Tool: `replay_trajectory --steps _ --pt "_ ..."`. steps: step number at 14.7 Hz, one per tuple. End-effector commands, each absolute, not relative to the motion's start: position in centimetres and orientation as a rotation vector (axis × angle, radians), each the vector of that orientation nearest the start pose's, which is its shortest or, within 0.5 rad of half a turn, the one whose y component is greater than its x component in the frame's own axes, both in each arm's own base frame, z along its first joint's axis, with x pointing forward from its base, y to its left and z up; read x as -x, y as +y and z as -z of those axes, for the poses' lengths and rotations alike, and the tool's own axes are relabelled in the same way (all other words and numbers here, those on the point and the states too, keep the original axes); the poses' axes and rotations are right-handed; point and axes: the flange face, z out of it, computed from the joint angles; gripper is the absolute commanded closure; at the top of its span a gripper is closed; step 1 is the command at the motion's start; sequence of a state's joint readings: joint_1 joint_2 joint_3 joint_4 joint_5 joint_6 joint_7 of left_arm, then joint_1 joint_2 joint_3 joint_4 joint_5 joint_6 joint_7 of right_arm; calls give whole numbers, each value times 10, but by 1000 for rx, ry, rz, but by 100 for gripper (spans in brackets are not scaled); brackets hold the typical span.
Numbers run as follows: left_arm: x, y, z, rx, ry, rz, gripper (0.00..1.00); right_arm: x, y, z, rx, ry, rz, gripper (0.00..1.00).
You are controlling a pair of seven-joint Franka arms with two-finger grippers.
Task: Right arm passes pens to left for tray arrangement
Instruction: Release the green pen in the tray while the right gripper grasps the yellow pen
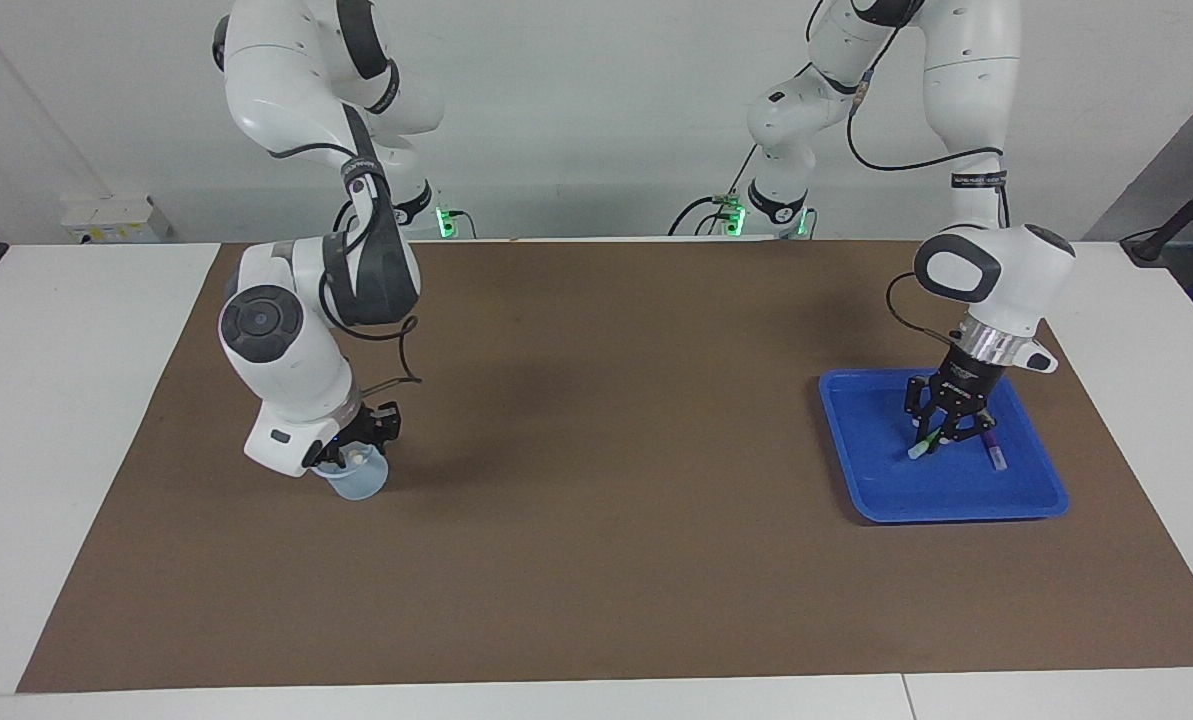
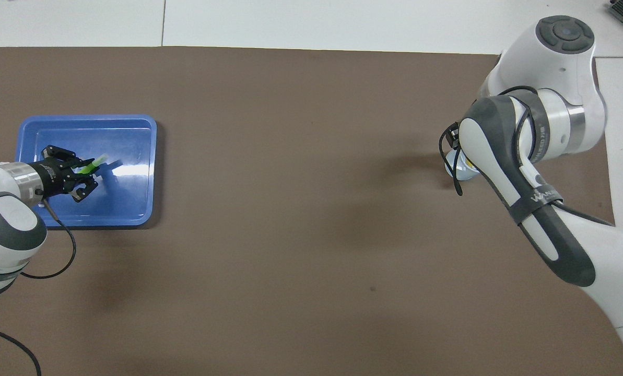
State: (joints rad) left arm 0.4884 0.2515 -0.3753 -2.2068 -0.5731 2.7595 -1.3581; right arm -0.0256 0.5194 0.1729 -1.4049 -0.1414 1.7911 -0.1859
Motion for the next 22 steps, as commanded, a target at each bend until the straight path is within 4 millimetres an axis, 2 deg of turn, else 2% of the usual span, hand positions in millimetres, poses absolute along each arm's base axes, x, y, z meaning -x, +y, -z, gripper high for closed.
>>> replay_trajectory --steps 1,5,9,11,15,16,18,22 --pt "-565 87 -300 -1488 2209 -45 100 -686 64 -395 3147 -601 -181 50" --pt "-565 92 -303 -1476 2212 -53 100 -684 60 -385 3149 -620 -200 55" --pt "-567 93 -306 -1477 2205 -62 100 -683 58 -384 3155 -641 -199 64" --pt "-568 88 -314 -1488 2189 -76 100 -683 57 -384 3155 -638 -199 71" --pt "-568 90 -314 -1496 2189 -78 100 -683 55 -385 3156 -632 -202 94" --pt "-564 99 -312 -1461 2217 -69 100 -683 56 -385 3154 -634 -207 100" --pt "-561 112 -313 -1268 2333 -33 100 -682 55 -388 3155 -634 -207 100" --pt "-564 114 -316 -973 2462 28 100 -682 54 -412 3170 -632 -156 100"
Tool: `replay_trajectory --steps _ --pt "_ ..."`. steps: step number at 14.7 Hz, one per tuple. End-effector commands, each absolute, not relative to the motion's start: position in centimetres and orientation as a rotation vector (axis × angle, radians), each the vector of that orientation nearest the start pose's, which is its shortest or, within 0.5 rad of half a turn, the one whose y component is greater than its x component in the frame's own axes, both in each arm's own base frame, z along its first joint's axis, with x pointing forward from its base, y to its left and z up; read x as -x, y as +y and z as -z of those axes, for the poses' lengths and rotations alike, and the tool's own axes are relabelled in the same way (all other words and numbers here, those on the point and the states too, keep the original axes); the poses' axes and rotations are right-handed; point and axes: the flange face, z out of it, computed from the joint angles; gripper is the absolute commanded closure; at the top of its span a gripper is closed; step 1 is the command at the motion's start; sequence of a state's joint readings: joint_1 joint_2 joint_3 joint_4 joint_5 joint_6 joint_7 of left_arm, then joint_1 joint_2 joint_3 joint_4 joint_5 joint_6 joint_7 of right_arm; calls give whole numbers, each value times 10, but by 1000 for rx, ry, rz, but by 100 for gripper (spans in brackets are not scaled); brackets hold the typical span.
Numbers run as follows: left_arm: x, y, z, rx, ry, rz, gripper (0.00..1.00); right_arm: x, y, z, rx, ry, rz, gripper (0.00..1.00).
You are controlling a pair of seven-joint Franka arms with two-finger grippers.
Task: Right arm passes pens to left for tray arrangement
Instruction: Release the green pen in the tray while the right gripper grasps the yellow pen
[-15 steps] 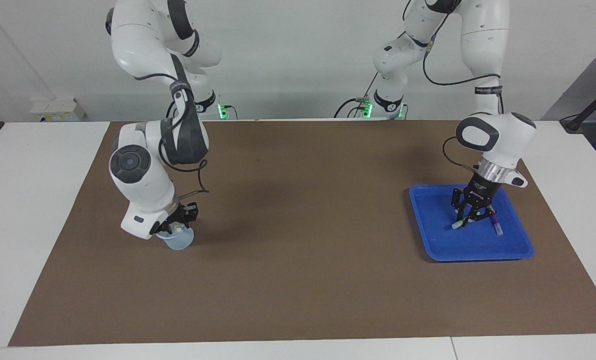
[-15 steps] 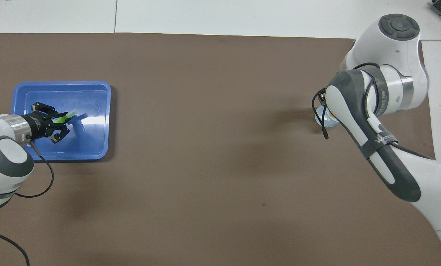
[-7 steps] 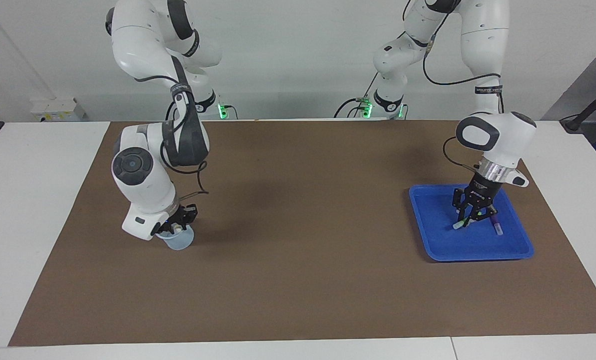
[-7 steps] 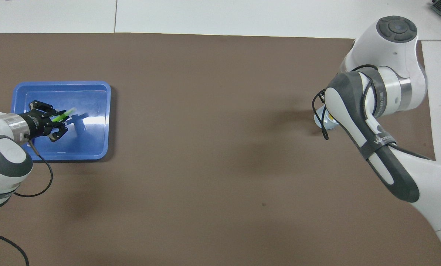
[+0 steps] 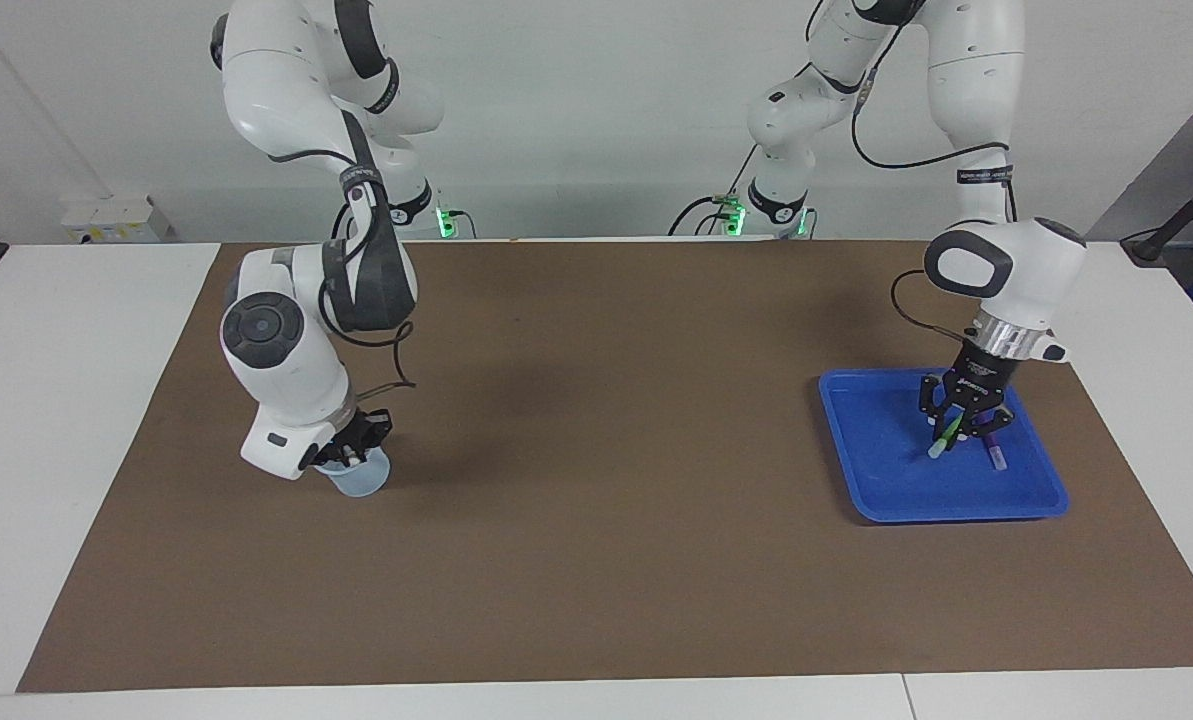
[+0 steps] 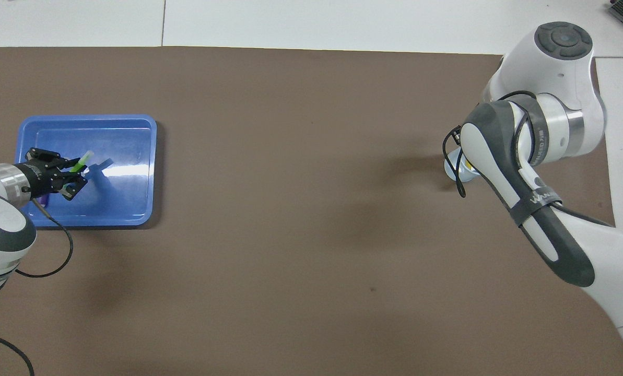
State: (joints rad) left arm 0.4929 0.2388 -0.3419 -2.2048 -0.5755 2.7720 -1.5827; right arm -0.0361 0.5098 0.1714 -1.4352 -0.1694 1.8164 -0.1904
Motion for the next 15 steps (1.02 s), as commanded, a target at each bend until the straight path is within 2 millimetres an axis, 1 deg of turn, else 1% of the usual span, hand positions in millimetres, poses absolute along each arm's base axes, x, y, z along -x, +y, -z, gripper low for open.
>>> replay_trajectory --steps 1,2,4,8,10,12,14,15 --pt "-564 118 -316 -892 2494 42 100 -681 54 -422 3175 -632 -129 100" --pt "-563 124 -316 -823 2520 51 100 -680 55 -433 3179 -633 -100 100" --pt "-561 129 -316 -744 2547 64 100 -678 57 -453 3187 -640 -52 100" --pt "-559 132 -315 -532 2581 56 100 -671 56 -487 3190 -697 19 100" --pt "-558 131 -314 -441 2602 81 100 -668 56 -500 3191 -713 50 100" --pt "-558 121 -311 -439 2609 94 100 -664 58 -514 3194 -722 79 100" --pt "-550 119 -302 -403 2605 43 100 -660 61 -523 3194 -735 91 100" --pt "-547 108 -297 -377 2610 44 100 -656 62 -532 3196 -739 105 100"
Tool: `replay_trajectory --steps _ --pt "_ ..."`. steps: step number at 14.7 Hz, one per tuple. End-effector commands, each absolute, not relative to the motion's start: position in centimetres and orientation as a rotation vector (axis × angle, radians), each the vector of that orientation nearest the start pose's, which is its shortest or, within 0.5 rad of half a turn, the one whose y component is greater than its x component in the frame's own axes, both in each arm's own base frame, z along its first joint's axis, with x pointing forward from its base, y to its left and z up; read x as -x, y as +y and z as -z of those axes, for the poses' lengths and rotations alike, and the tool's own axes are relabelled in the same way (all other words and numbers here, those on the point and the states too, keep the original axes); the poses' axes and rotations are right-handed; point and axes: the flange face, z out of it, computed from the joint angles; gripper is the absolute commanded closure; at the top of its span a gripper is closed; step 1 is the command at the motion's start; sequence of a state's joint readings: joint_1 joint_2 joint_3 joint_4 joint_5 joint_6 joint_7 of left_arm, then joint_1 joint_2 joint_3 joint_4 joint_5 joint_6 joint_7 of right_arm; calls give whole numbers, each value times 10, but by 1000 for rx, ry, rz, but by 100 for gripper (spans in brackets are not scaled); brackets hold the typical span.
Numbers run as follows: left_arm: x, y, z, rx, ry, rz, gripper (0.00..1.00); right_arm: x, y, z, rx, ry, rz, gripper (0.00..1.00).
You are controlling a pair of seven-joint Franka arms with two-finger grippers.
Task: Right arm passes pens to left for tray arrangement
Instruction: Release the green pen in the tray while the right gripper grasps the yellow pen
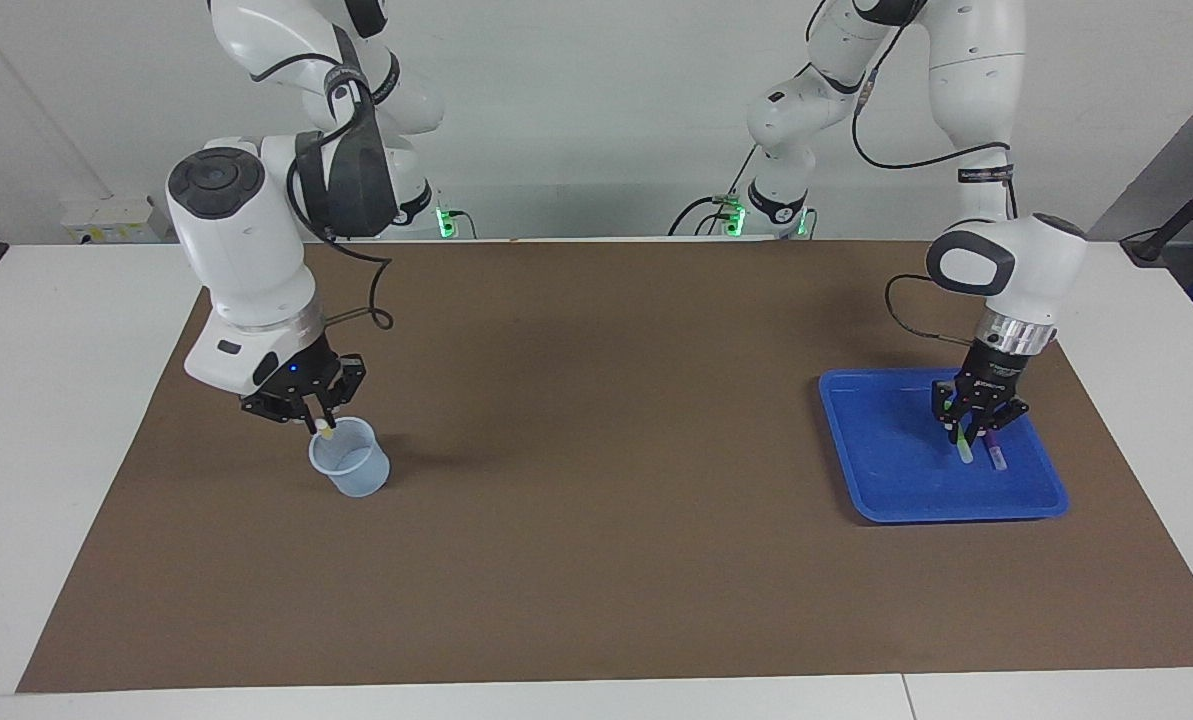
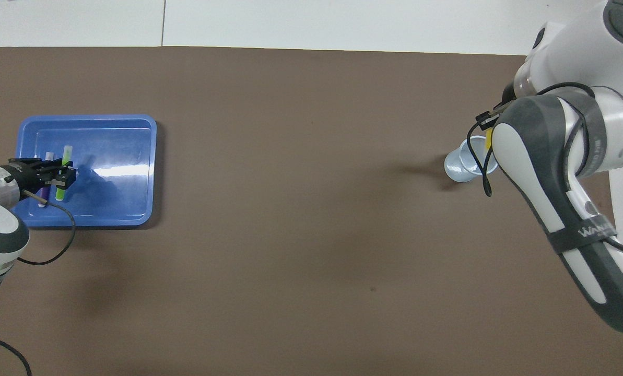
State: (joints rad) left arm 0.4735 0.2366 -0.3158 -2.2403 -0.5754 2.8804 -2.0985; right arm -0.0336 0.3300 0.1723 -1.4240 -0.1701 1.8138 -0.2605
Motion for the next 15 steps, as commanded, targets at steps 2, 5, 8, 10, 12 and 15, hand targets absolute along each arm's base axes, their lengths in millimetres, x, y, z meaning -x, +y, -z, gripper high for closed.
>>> replay_trajectory --steps 2,5,8,10,12,15 --pt "-548 99 -296 -381 2612 53 100 -653 66 -540 3196 -749 118 100" --pt "-539 99 -287 -354 2633 55 100 -645 81 -554 3189 -781 130 100" --pt "-527 102 -280 -316 2607 -37 98 -637 90 -566 3183 -799 140 100" --pt "-527 100 -281 -324 2604 -37 60 -633 93 -571 3177 -801 136 100" --pt "-527 101 -280 -327 2607 -35 25 -629 100 -578 3171 -817 143 100" --pt "-534 100 -286 -334 2596 -30 1 -625 106 -582 3164 -819 125 100"
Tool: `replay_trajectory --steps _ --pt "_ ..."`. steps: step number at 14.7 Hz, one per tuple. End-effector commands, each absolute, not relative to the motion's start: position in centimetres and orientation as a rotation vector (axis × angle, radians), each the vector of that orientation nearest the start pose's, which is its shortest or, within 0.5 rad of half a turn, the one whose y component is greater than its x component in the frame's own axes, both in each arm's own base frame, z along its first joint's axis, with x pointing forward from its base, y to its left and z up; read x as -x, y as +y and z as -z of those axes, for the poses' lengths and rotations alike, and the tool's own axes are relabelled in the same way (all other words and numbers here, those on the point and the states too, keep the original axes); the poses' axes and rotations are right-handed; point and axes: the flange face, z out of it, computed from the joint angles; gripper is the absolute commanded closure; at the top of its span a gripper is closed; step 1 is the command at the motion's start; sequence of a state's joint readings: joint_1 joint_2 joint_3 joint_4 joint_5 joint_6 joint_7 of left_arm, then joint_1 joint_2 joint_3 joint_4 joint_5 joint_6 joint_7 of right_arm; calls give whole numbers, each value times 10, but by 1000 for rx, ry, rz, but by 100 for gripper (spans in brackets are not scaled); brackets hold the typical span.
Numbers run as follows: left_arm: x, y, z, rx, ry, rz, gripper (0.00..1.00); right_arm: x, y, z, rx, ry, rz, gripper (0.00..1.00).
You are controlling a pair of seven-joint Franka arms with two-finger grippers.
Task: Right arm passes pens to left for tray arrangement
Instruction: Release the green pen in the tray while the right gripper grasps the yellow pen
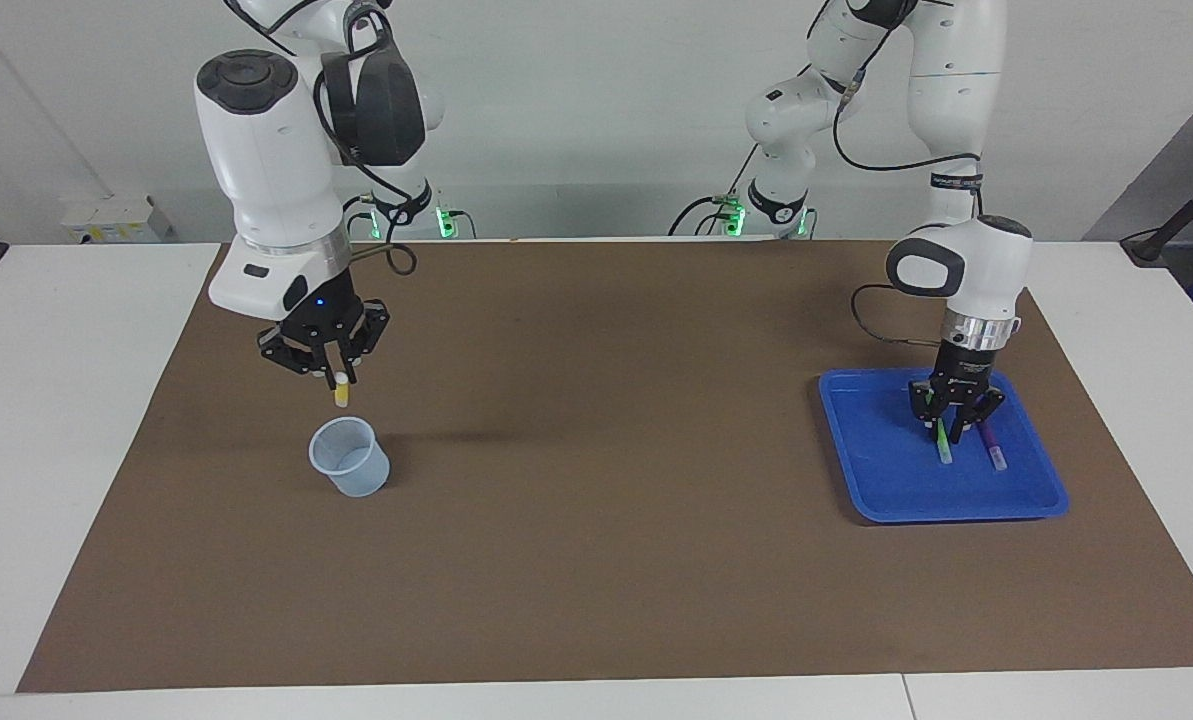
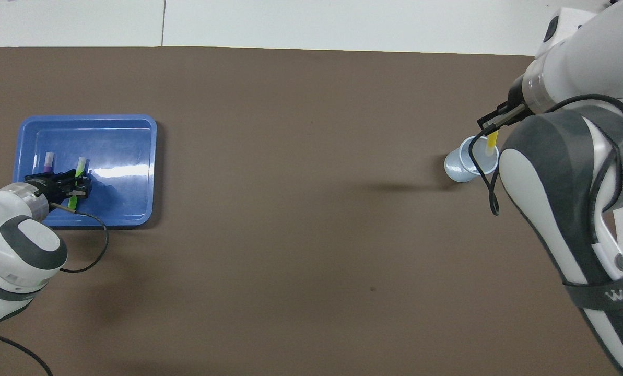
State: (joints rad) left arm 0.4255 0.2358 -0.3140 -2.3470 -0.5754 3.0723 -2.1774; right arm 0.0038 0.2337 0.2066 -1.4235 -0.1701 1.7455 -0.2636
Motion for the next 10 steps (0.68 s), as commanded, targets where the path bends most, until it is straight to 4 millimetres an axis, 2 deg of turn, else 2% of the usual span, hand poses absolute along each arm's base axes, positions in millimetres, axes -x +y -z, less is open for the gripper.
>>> replay_trajectory --steps 1,4,6,7,9,10 --pt "-538 100 -290 -340 2593 -18 0 -623 109 -587 3162 -812 110 100" --pt "-558 100 -313 -374 2590 55 0 -616 119 -596 3151 -828 108 100" --pt "-566 104 -332 -416 2582 64 0 -614 124 -597 3133 -754 114 100" --pt "-571 102 -342 -500 2583 51 0 -613 129 -597 3121 -656 115 100" --pt "-584 94 -357 -710 2592 12 0 -608 155 -597 3113 -525 131 100" --pt "-590 90 -365 -829 2600 -17 0 -608 159 -597 3116 -465 138 100"
